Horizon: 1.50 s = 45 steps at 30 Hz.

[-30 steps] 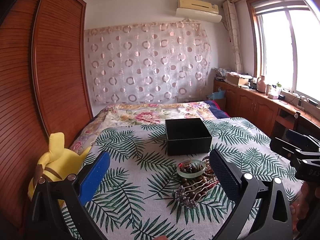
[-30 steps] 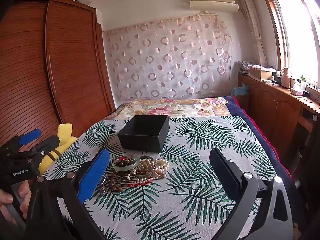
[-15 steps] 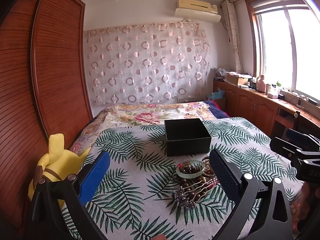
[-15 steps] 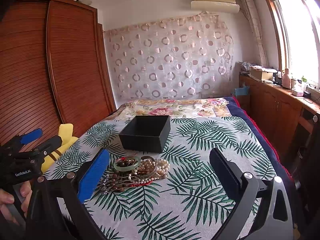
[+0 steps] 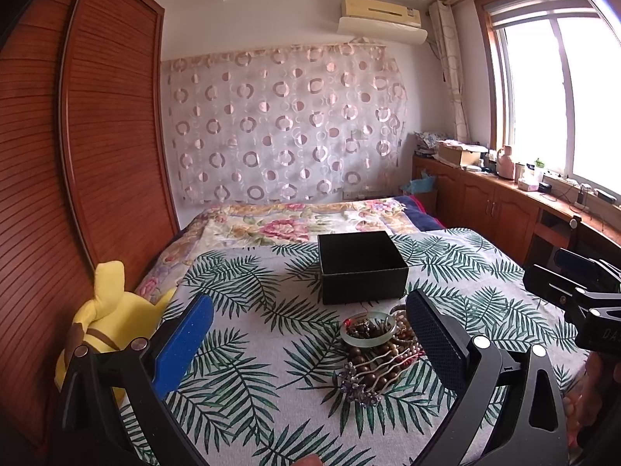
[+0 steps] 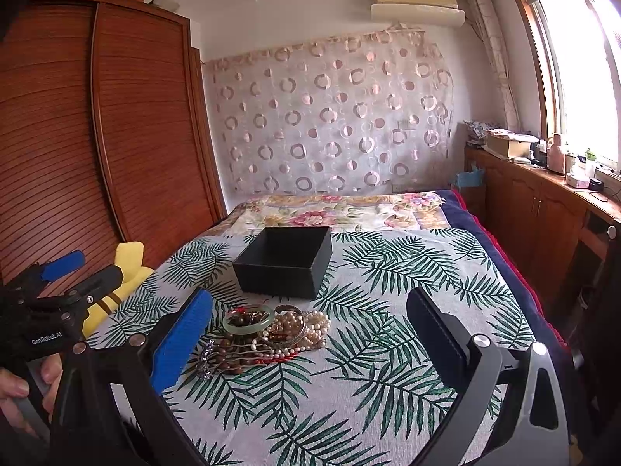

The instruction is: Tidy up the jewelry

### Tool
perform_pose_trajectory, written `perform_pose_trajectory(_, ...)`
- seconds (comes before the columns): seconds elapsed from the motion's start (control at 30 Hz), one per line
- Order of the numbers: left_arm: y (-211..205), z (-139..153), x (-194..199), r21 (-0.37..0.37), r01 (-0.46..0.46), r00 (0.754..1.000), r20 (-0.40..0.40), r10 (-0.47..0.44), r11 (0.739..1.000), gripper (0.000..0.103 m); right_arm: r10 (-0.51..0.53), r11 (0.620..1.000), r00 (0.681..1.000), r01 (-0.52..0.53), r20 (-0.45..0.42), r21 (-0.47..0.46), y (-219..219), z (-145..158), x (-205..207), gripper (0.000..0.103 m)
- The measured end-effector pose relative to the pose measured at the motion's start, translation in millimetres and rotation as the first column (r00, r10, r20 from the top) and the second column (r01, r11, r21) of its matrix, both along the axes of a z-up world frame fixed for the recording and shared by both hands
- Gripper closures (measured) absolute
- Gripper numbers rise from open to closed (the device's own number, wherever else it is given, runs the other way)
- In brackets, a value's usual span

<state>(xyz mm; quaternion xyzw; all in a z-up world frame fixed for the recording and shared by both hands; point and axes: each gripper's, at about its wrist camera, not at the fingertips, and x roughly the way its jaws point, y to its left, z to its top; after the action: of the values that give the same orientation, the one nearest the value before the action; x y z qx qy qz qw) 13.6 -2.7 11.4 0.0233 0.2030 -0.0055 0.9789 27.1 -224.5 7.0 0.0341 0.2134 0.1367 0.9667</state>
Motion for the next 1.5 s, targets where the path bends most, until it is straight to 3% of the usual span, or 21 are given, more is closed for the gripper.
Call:
perform_pose_trajectory(0.6, 0.0, -6.7, -6.1, -0.007, 0.006, 1.000, -0.018, -0.006, 1.000, 0.007, 0.019, 1.000, 1.000, -0.019, -0.020, 0.001, 1.3, -10.7, 5.4, 0.002)
perform_pose_trajectory(0.93, 5.2, -40.8, 14.1, -0.012, 0.052, 0.993, -0.107, -0.053, 0.999, 0.007, 0.077, 0.996, 0.996, -0.079, -0.050, -0.031, 2.2, -34.5, 19.3, 0.003)
perform_pose_trajectory(1.3, 2.3, -74.3, 56.1, -0.036, 0.163, 0.959, -0.229, -0.167, 0.986, 0.007, 0.150, 0.985, 0.981, -0.159, -0.122, -0.070, 6.7, -66.1, 43.5, 0.028)
perform_pose_trajectory(1.5, 4.7, -84.1, 80.5, -0.094, 0.209, 0.930, -0.289, -0.228, 0.973, 0.007, 0.184, 0.977, 0.968, -0.199, -0.169, -0.072, 11.8, -76.2, 52.0, 0.030)
